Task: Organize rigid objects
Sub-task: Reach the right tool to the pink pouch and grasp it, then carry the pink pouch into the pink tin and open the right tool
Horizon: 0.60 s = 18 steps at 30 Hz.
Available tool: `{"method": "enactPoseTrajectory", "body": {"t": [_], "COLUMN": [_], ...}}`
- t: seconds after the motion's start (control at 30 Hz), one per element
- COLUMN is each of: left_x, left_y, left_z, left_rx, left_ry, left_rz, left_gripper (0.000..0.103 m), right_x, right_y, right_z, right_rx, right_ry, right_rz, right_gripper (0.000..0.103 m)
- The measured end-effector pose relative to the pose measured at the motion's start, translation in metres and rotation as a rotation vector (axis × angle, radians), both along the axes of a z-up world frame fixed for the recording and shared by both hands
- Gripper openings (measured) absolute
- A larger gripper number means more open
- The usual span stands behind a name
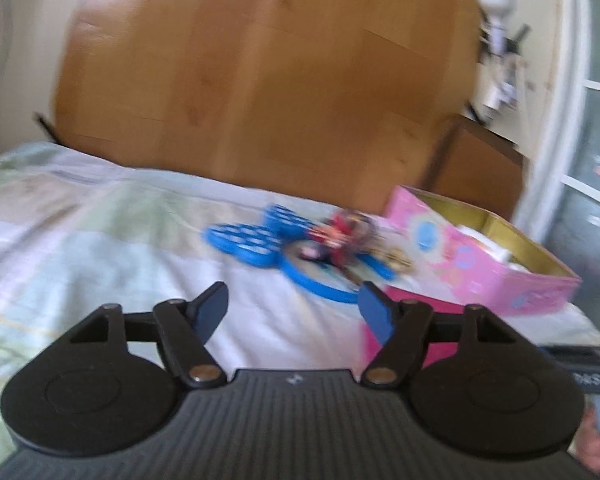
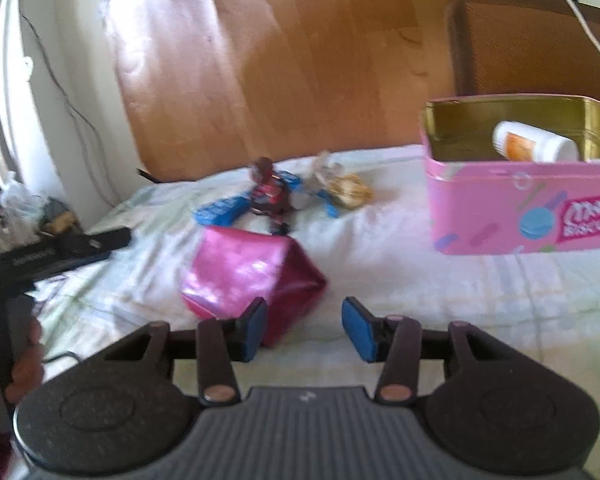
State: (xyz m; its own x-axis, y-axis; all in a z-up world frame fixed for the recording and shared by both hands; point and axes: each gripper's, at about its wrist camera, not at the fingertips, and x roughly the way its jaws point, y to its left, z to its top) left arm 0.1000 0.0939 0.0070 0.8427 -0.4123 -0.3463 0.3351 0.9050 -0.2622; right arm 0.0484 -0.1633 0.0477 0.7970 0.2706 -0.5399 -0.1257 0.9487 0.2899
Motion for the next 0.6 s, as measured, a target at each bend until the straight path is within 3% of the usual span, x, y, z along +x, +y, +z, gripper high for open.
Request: {"method": "enactPoseTrajectory", "body": {"t": [0.1,0.23,0.27,0.3,0.33,0.43,0.6], "left_x": [0.007,0.023,0.031,0.037,0.039,0.028,0.028], "left_y": [-0.013,-0.039,-0.045,-0.049,-0.05,-0.06,-0.098], "left_z": [0.001,-0.008,-0.014,-0.02,-0.022,-0.007,0.04], "left_rx": [-0.035,0.011,0.012,-0.002,-0.03,-0.006,-0.019], "left_ry": [0.046,0.109,0.151,0.199,0.234,0.181,0.051], "left_rz": [-0.109,-0.174,-0.198,-0.222,-0.244,-0.244,-0.323], "left_gripper": [0.068,0.067,0.064,0.048,0.047,0.044,0.044], "right_x": [0.004,0.016,0.02,0.023,0.024,0.017,0.006], "right_y": [0.005,0.012,0.013,0.013,0.014,0.01,-0.025], "right_z": [0.005,0.005,0.003,0.001,0.0,0.01,0.05], "right_rx": [0.012,-0.005,-0.007,0.005,0.011,-0.017,-0.063], "right_ry": [-0.015,-0.003,0.011,0.018,0.013,-0.041,-0.229], "right_rz": [0.035,0.062,0.071,0.091,0.102,0.103,0.042], "right_gripper": [0.042,0.032,0.021,0.019,0.019,0.017,0.017]}}
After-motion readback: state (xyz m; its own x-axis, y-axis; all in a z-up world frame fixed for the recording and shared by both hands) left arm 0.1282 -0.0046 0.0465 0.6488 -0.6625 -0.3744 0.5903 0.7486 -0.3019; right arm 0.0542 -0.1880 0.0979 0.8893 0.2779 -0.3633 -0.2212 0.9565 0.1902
